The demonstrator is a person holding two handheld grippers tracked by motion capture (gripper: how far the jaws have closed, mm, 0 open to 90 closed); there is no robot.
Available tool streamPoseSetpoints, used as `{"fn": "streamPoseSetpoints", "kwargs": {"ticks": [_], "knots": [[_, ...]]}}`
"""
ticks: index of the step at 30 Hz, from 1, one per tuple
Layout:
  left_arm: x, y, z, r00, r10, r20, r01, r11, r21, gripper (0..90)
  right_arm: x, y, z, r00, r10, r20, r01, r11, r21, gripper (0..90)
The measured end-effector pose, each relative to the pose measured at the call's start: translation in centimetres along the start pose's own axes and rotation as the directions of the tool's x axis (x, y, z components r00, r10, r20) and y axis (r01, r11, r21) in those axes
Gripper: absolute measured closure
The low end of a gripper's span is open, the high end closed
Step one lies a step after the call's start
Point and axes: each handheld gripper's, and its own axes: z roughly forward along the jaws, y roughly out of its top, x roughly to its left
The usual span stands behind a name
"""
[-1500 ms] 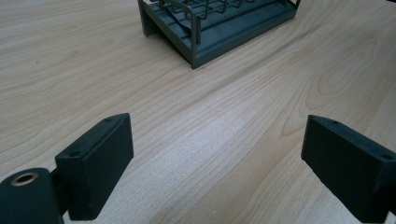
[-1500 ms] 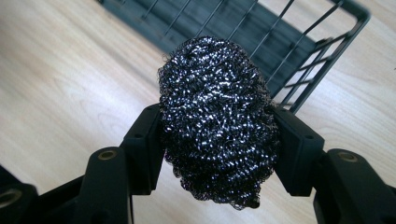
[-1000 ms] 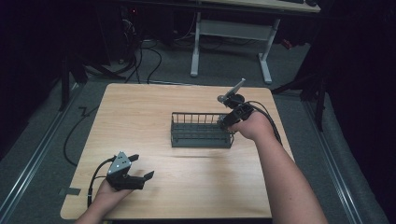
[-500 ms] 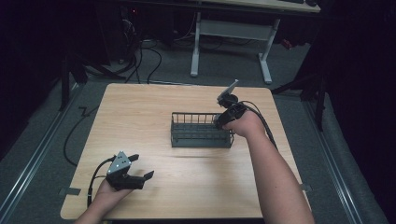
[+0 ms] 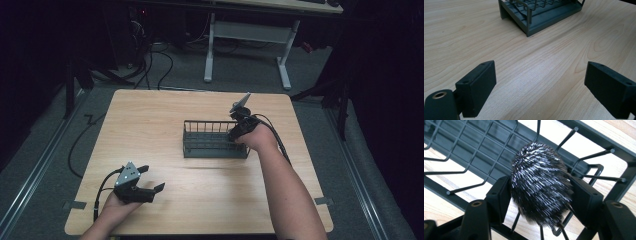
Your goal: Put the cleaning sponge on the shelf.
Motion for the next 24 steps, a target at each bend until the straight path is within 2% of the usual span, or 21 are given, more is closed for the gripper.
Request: {"fn": "streamPoseSetpoints", "kwargs": {"ticks": [2, 4, 6, 10, 15, 23, 24], "knots": [[0.0, 0.0, 0.0, 1.0000, -0.001, -0.001, 0.001, 1.0000, -0.002, 11.0, 0.1, -0.1, 0.1, 0.9998, 0.019, -0.010, -0.019, 1.000, -0.002, 34.8], [0.0, 0.0, -0.1, 1.0000, 0.000, -0.001, 0.000, 1.0000, -0.001, 11.1, 0.1, -0.1, 0.1, 1.0000, -0.002, -0.007, 0.002, 1.000, -0.007, 32.5], [0.0, 0.0, -0.1, 1.0000, -0.001, -0.002, 0.001, 1.0000, -0.001, 11.1, 0.2, -0.1, 0.0, 1.0000, 0.001, -0.007, -0.001, 1.000, -0.014, 31.4], [0.0, 0.0, 0.0, 1.0000, 0.002, -0.002, -0.002, 1.0000, 0.004, 11.1, 0.2, -0.1, -0.9, 0.9996, 0.021, -0.016, -0.022, 0.999, -0.039, 31.3], [-0.1, 0.0, 0.2, 1.0000, 0.007, 0.003, -0.007, 0.9999, 0.014, 11.1, 0.2, -0.3, -2.1, 1.0000, 0.008, -0.006, -0.008, 0.998, -0.067, 30.8], [-0.2, -0.1, 0.2, 0.9999, 0.013, 0.002, -0.013, 0.9996, 0.026, 11.0, 0.3, -1.0, -4.2, 0.9995, 0.029, -0.007, -0.030, 0.993, -0.112, 30.3], [-0.2, -0.1, 0.3, 0.9999, 0.011, 0.005, -0.011, 0.9994, 0.034, 11.1, 0.3, -1.0, -4.4, 0.9998, 0.017, -0.003, -0.018, 0.993, -0.117, 30.3]]}}
